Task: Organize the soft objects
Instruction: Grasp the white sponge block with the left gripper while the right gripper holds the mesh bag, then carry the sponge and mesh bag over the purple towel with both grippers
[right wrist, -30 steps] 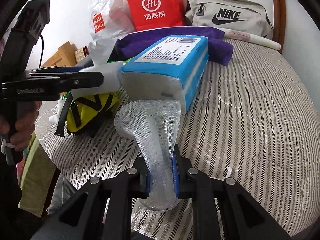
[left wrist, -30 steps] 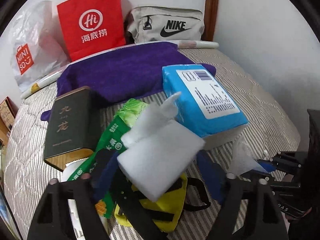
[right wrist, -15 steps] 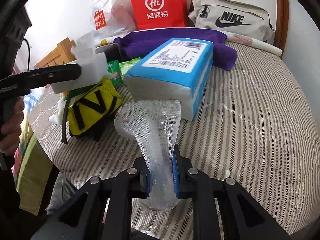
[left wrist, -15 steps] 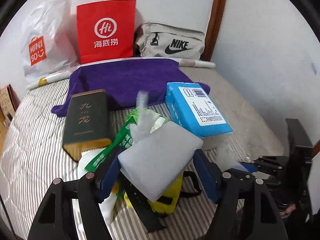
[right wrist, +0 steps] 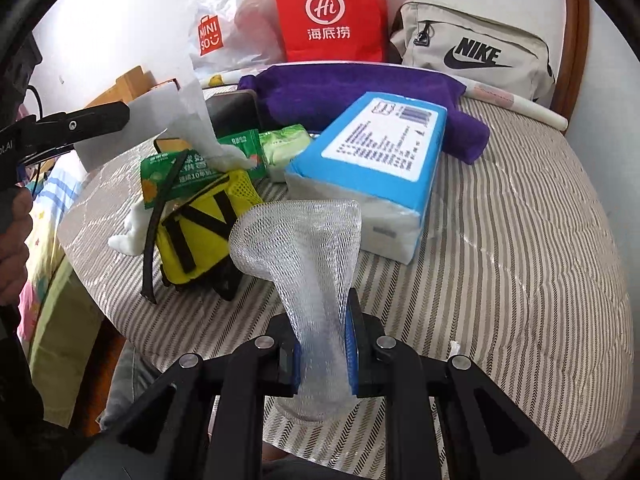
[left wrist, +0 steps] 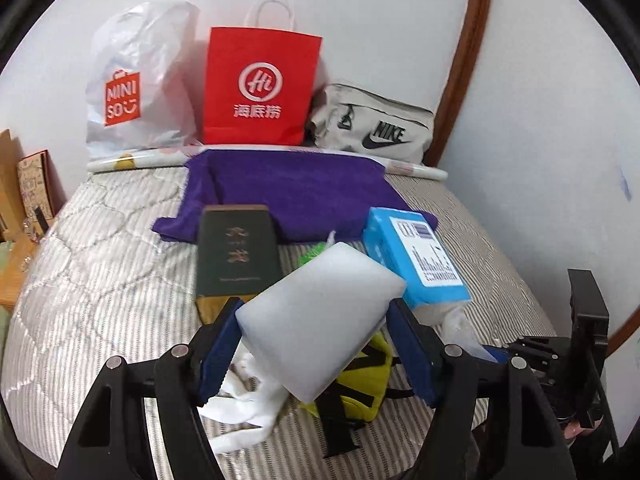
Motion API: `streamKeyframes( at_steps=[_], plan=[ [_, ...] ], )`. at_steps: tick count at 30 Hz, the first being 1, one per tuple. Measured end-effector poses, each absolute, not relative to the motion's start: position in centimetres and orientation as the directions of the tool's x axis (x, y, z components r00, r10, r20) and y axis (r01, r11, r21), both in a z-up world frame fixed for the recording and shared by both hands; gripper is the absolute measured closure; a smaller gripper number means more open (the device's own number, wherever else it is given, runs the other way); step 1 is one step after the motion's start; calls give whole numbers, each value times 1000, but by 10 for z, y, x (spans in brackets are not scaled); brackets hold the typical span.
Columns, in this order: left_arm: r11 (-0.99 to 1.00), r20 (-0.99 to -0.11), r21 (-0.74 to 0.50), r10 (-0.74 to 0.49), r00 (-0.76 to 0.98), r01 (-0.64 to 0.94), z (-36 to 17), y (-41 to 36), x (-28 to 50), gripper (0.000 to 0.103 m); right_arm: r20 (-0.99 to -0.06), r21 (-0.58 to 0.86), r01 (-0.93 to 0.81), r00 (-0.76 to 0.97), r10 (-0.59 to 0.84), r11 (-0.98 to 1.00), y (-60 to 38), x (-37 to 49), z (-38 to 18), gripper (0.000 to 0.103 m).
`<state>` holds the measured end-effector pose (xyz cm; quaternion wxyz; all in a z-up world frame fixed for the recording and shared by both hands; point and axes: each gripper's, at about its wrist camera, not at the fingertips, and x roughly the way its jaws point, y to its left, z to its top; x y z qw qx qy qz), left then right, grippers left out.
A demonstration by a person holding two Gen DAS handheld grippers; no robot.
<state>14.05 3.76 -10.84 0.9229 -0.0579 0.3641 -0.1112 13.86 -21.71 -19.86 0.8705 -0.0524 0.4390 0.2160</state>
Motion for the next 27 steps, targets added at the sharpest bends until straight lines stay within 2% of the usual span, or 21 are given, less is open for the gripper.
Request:
streamKeyframes(
  at_steps=[14, 27],
  plan=[
    [978, -645, -203, -175, 744, 54, -96, 79, 152, 32, -762, 72, -408, 567, 314, 910, -218, 154, -162, 86],
    [974, -662, -225, -166, 731, 18, -94, 94, 183, 32, -749, 77, -383, 587, 306, 921, -219, 194, -146, 86]
  ],
)
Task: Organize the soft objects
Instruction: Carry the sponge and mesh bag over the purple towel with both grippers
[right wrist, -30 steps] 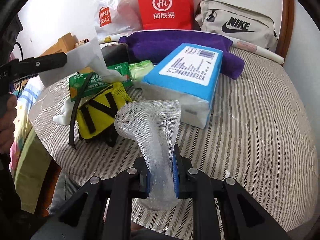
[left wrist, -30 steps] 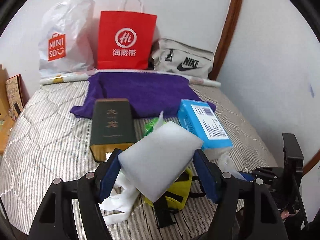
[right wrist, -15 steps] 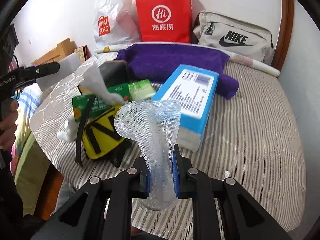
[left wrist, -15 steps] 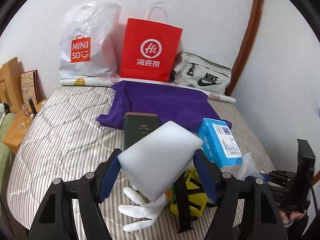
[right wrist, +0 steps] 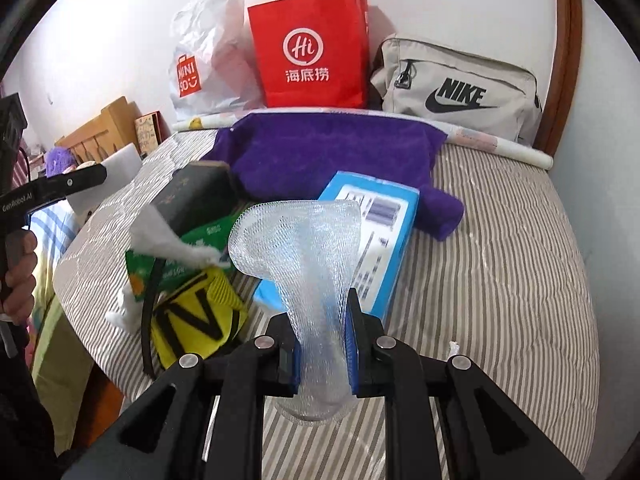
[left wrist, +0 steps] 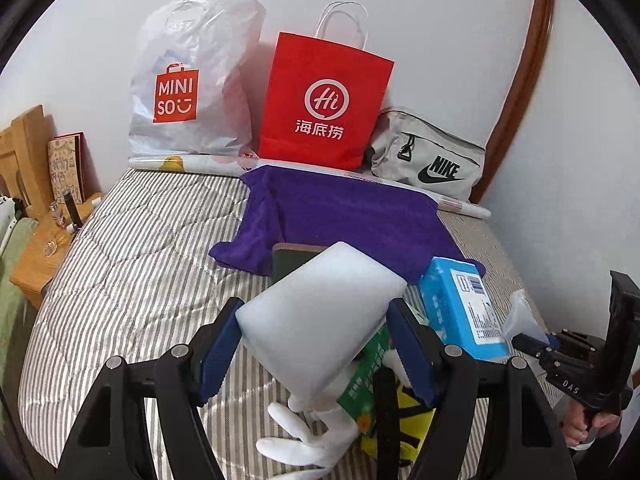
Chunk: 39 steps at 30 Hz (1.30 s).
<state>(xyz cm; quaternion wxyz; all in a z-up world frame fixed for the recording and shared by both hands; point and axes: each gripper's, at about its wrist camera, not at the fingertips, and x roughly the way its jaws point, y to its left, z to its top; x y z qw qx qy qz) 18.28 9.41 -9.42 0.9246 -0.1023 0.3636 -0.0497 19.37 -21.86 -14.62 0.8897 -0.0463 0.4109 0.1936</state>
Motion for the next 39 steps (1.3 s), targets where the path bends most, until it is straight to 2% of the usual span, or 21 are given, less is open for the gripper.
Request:
streamKeyframes(
  at_steps=[19, 28, 39],
  plan=[
    [978, -701, -208, -147, 698, -3, -100, 100, 267, 32, -743, 49, -338, 616, 261, 940, -215, 289, -136, 86],
    [966, -728, -257, -213, 652, 29, -113, 104, 326, 32, -753, 38, -332, 610, 245, 943, -204, 343, -139, 86],
    [968, -756, -241, -232, 613, 69, -129, 91, 395, 32, -795, 29, -327, 565, 220, 945, -198, 400, -163, 86]
  ],
)
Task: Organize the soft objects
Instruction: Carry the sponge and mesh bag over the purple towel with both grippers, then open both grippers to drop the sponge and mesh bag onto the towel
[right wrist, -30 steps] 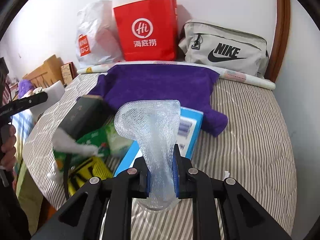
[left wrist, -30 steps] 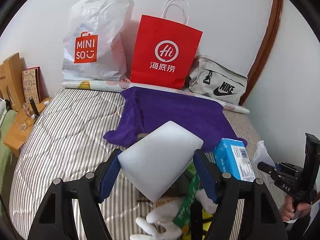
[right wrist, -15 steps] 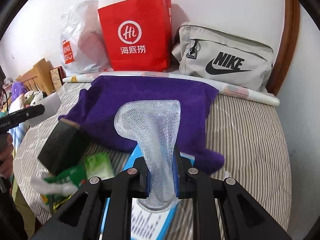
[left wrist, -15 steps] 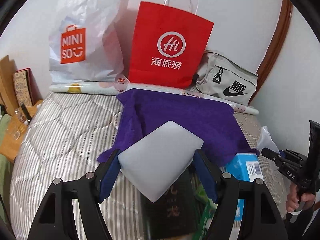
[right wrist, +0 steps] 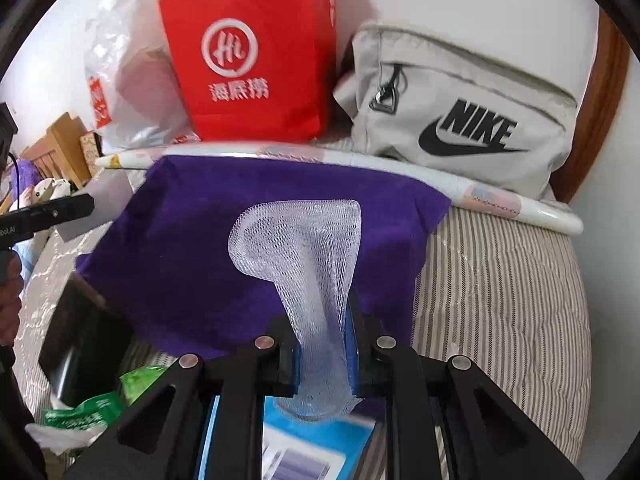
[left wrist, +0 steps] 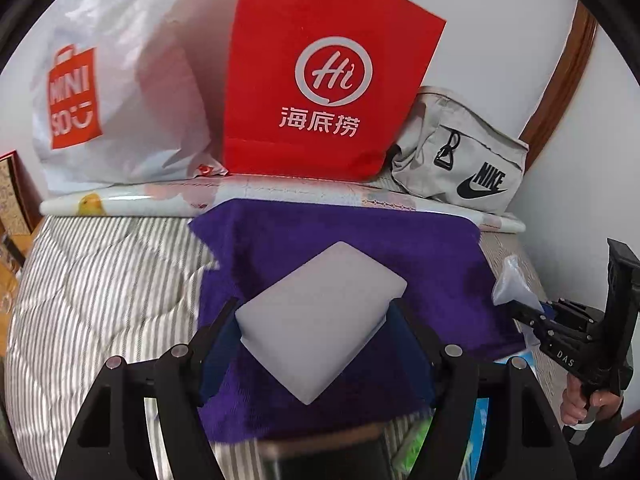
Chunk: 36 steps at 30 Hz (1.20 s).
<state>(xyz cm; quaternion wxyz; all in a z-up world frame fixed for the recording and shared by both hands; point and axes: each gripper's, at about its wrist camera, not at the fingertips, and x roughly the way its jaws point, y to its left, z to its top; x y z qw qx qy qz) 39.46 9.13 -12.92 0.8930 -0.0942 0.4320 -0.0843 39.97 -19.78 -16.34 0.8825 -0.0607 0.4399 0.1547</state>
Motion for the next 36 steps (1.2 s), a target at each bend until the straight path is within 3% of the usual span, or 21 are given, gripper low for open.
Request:
streamKeyframes(
  at_steps=[25, 28, 29, 30, 33, 36],
  plan=[
    [973, -844, -224, -226, 487, 62, -174, 80, 487, 30, -867, 19, -347, 461, 188, 938, -195, 450, -209, 83],
    [970, -852, -234, -235, 468, 62, -177, 81, 491, 28, -873, 33, -347, 447, 197, 937, -197, 452, -211, 64],
    [968, -857, -242, -245, 453, 66, -178, 80, 492, 27, -873, 41, -350, 443, 204, 936, -197, 452, -211, 48],
    [967, -861, -247, -251, 443, 68, -180, 80, 492, 27, -872, 57, -361, 435, 222, 931, -197, 452, -211, 43],
    [969, -868, -239, -240, 436, 57, -181, 80, 489, 25, -865, 36, -373, 453, 215, 927, -194, 449, -207, 36],
    [972, -864, -229, -230, 449, 56, -179, 80, 485, 25, -857, 4, -378, 476, 198, 926, -192, 446, -204, 35]
  ],
)
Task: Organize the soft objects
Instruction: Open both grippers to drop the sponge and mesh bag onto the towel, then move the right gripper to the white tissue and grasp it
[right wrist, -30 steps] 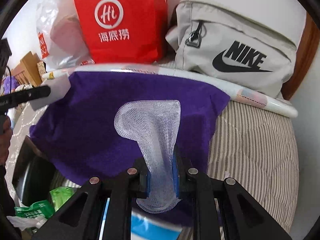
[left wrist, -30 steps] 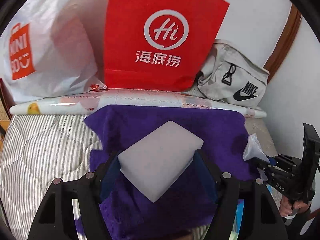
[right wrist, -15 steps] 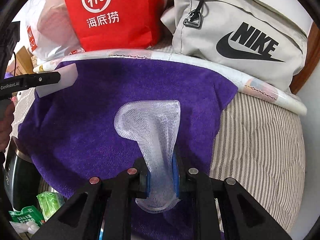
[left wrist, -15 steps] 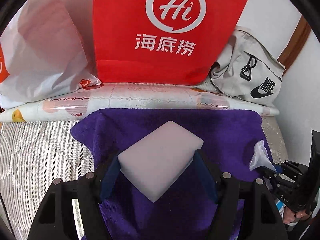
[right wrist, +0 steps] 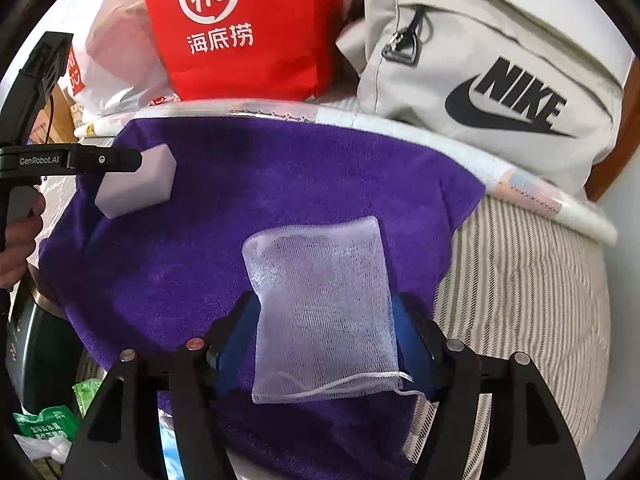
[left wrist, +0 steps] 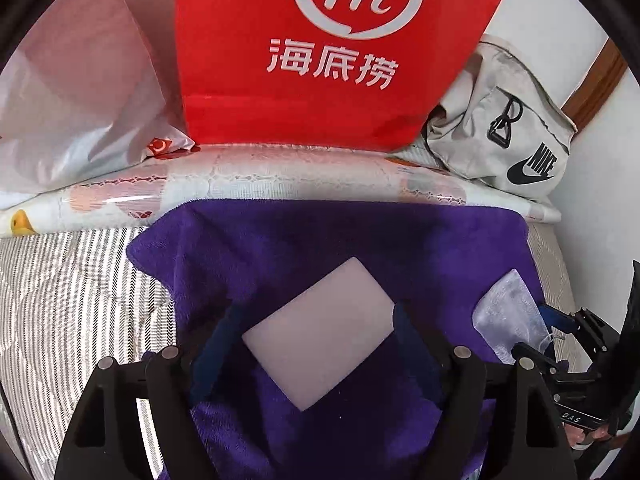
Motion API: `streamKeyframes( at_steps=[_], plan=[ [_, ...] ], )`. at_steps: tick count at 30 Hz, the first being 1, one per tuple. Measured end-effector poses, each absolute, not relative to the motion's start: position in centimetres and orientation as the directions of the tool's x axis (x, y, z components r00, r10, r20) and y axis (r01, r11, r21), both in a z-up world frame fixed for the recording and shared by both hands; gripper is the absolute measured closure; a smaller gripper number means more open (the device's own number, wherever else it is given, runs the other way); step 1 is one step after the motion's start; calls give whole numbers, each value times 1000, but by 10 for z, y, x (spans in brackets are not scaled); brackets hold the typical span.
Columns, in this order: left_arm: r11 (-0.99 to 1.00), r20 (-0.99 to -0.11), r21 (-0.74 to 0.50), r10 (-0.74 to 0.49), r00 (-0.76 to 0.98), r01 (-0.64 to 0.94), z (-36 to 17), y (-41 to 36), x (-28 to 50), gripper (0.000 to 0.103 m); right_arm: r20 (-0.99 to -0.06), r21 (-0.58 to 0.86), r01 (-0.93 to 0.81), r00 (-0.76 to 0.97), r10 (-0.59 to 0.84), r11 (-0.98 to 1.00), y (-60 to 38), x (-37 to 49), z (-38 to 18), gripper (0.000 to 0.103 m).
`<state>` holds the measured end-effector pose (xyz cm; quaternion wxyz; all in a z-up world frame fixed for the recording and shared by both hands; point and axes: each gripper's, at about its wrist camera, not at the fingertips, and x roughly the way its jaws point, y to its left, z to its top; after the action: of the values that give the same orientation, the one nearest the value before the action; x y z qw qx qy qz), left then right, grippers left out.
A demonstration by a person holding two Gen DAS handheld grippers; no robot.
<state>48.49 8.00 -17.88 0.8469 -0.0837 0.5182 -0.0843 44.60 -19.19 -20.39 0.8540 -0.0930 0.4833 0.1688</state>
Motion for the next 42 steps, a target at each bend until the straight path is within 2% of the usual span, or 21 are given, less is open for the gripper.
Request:
streamKeyframes(
  at_steps=[12, 15, 22, 28, 32, 38, 42],
  plan=[
    [974, -819, -219, -218, 531, 62, -130, 85, 437, 25, -821, 8, -364, 530, 214, 932, -198, 408, -168, 35],
    [966, -791, -242, -248, 560, 86, -114, 87, 409, 25, -809, -27, -351, 557, 185, 936, -196, 390, -158, 25],
    [972, -750, -216, -226, 622, 94, -86, 90, 330, 26, -788, -21, -364, 579, 208, 931, -192, 335, -132, 20],
    [972, -767, -224, -217, 604, 66, -87, 95, 270, 25, -785, 71, -385, 547, 290, 920, -189, 287, -124, 20],
    [965, -768, -260, -233, 596, 43, -96, 107, 236, 25, -776, 64, -411, 553, 304, 910, -178, 256, -127, 20],
    [964, -783, -267, -208, 586, -15, -111, 123, 199, 25, -759, 110, -518, 508, 408, 848, -151, 215, -142, 20],
    [960, -783, -277, -208, 586, -30, -122, 132, 181, 25, -750, 70, -567, 513, 418, 821, -129, 198, -153, 23]
  ],
)
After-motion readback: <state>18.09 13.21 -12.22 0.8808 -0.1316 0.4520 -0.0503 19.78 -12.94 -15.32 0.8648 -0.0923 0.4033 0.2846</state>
